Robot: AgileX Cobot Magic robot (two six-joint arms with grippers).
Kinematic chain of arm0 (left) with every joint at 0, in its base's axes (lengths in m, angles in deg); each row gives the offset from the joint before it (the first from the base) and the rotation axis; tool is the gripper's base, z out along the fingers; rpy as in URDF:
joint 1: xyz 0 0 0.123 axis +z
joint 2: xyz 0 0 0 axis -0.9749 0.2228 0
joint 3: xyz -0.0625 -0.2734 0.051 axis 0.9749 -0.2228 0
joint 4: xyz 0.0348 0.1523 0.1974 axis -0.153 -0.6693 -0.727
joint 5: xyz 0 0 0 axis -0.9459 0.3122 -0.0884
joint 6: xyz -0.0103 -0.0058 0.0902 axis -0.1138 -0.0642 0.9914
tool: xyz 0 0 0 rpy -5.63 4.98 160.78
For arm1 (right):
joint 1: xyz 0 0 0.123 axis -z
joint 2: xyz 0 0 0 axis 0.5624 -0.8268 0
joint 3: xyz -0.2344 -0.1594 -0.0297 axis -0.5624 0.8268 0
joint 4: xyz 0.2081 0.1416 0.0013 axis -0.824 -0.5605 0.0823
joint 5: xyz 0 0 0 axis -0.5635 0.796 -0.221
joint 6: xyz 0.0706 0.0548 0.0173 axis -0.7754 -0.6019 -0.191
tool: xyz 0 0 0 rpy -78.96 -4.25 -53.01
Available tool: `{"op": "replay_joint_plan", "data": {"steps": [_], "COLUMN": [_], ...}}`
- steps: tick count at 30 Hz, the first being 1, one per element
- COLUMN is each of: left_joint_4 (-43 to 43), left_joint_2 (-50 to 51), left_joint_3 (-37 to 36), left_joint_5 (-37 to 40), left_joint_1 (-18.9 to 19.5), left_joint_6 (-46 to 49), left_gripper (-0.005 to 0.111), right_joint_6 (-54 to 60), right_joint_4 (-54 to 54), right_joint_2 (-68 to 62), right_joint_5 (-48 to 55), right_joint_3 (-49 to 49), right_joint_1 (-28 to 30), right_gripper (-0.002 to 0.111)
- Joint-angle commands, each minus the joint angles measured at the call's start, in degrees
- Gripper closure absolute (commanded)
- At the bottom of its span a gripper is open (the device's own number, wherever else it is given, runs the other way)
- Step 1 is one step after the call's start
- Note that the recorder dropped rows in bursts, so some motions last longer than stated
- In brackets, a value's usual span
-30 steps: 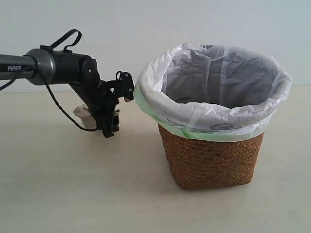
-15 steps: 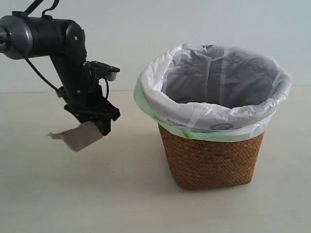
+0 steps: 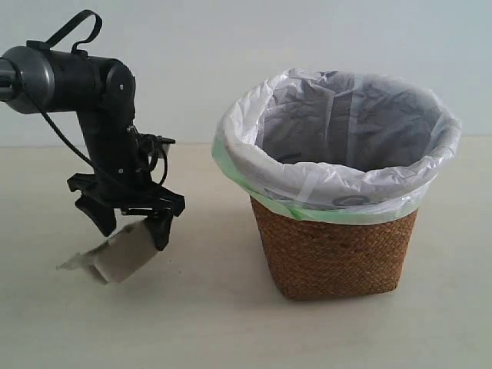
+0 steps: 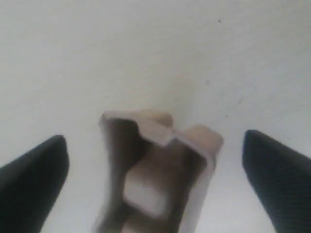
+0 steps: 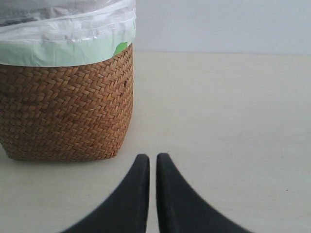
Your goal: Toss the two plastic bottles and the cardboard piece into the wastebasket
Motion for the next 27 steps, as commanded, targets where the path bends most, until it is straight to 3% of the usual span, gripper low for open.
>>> {"op": "replay_joint_plan", "data": {"steps": [1,5,22,24,26,27], "left_joint_4": [-3.28,-6.26,-0.66,-2.14,-2.26,-2.26], "left_joint_2": [-0.23,-0.23,-0.23,-0.23,-0.23,-0.23], "left_joint_3": [-0.31,-0.85,-12.79,-13.14,-13.14,-13.14], "left_joint_5": [-0.87,-0.29,-3.80,-5.13,-5.41,-5.48], "left_joint_1": [-0.02,-0.02,-0.02,-0.02,-0.02,-0.02], "left_joint_6": [1.26,6.12,-0.45,-1.48,-2.20,-2.20], "left_gripper": [-0.001,0.000,0.001,0.008,0.023,0.037], "right_joint_6": [0.27,0.27,0.27,0.27,0.27,0.27], "right_joint_4": [0.46,0.46,0.46,0.46,0.46,0.46], "right_joint_2": [0.32,0.32,0.32,0.32,0.32,0.32], "right_joint_5": [-0.54,-0.54,-0.54,-0.54,-0.54,-0.54], "right_joint_3": [-0.06,-0.06,-0.06,-0.06,-0.06,-0.06], "right_joint_1": [-0.08,-0.08,-0.08,-0.08,-0.08,-0.08], "right_gripper": [0.106,0.106,0.106,0.106,0.106,0.106]}}
